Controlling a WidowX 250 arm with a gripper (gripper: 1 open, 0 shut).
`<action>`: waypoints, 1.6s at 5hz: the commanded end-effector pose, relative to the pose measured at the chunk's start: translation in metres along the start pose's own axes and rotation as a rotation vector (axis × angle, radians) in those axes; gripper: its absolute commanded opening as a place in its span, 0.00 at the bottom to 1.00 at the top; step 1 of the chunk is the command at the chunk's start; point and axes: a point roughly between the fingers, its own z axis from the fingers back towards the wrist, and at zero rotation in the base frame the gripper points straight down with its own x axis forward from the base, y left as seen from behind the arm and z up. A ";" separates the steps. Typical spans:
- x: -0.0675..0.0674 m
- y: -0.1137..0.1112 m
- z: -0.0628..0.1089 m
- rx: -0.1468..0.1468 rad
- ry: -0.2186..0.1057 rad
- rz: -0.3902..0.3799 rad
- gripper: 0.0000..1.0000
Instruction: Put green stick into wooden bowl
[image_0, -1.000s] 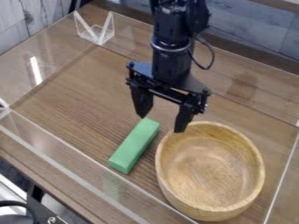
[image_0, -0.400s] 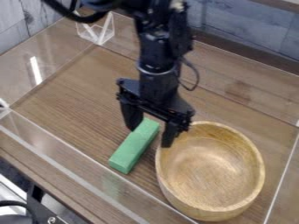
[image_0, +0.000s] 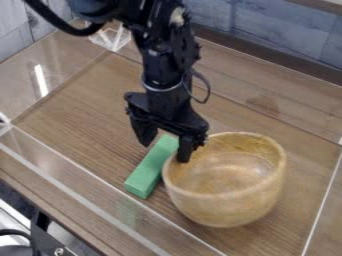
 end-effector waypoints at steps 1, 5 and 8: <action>-0.001 0.006 -0.003 0.017 -0.023 0.082 1.00; 0.015 0.017 -0.019 -0.007 -0.057 0.242 1.00; 0.010 0.001 -0.026 -0.052 -0.047 0.164 1.00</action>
